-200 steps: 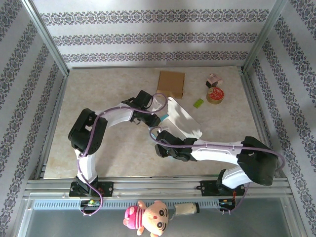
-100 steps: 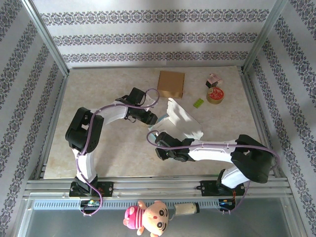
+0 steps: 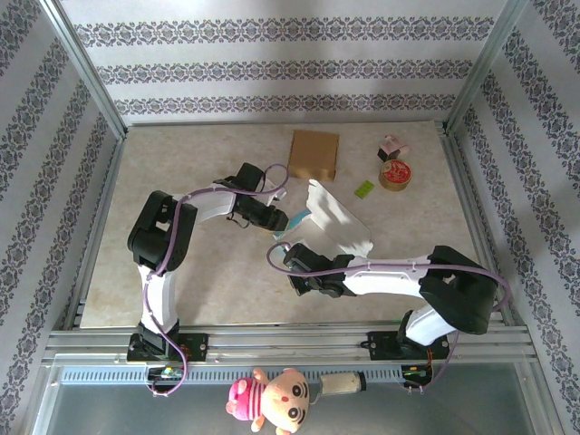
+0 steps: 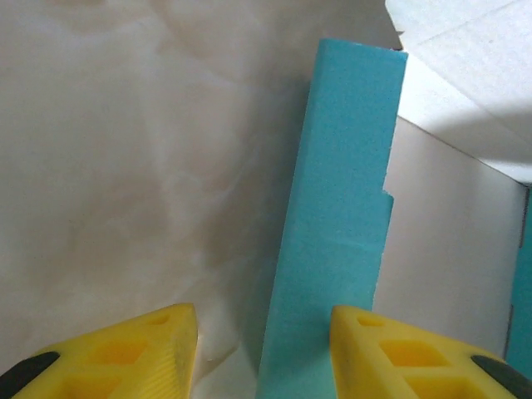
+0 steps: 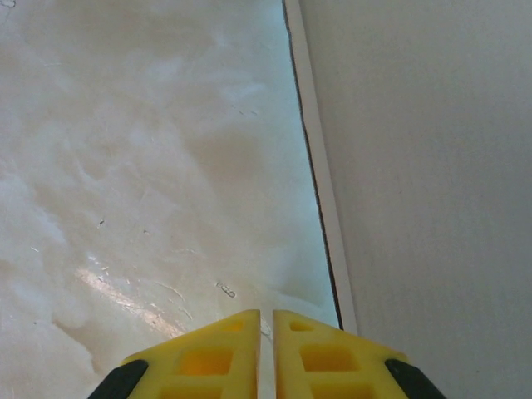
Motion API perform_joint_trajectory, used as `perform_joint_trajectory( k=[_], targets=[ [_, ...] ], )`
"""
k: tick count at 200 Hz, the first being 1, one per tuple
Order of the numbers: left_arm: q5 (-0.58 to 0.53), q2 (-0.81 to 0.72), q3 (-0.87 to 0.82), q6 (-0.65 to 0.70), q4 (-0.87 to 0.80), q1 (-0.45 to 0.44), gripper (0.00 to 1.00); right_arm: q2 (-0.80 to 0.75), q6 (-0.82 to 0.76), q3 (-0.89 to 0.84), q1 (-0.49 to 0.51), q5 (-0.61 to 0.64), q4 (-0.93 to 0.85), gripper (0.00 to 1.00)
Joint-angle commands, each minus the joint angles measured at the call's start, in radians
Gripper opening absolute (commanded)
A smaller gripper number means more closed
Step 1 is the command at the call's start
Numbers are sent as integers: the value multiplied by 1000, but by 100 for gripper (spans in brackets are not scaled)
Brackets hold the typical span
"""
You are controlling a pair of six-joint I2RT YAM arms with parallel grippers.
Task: Fold the paper box
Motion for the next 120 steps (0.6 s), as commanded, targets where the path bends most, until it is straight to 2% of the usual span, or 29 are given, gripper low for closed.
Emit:
perform_joint_trajectory(
  k=[1, 54, 96, 112, 120],
  targets=[
    [75, 19, 22, -17, -52, 10, 43, 54, -31, 4, -10, -7, -16, 12],
    [178, -1, 6, -55, 1, 11, 43, 62, -36, 6, -26, -13, -3, 12],
    [176, -26, 2, -68, 19, 28, 46, 53, -43, 5, -41, -30, 5, 11],
    [198, -41, -15, -62, 45, 26, 45, 47, -44, 23, -48, -46, -4, 13],
    [198, -49, -33, -71, 68, 26, 43, 40, -44, 35, -45, -54, -10, 18]
  ],
)
